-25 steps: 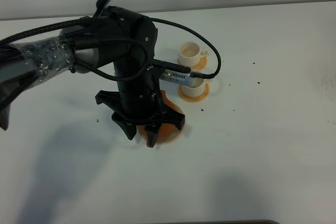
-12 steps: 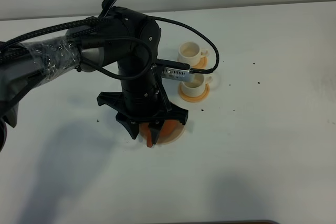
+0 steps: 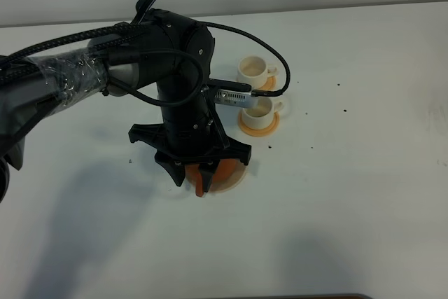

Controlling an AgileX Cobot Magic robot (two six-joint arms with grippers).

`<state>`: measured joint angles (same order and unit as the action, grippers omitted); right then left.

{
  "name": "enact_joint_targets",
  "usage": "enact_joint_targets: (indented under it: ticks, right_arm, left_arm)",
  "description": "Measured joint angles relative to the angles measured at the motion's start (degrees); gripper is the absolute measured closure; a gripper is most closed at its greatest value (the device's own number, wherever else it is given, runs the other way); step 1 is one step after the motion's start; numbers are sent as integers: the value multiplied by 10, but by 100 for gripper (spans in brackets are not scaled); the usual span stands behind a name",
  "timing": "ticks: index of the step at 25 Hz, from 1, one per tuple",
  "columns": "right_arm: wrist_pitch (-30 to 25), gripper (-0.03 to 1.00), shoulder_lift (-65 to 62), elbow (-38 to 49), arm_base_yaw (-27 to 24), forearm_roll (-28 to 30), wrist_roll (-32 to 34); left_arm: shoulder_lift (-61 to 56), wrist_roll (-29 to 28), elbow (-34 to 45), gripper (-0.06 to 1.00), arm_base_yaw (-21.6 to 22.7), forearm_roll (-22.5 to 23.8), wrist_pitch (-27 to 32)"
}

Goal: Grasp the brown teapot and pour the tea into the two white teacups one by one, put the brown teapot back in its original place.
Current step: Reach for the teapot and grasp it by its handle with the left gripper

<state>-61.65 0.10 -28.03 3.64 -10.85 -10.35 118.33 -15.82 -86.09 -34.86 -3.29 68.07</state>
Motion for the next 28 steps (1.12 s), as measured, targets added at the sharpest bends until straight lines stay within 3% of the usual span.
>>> enact_joint_targets:
  ticks: [20,28]
  right_arm:
    - [0,73,0,0,0,0,0]
    - [0,73,0,0,0,0,0]
  left_arm:
    - [41,0,-53,55,8,-3,0]
    - [49,26,-53,55,8,-16,1]
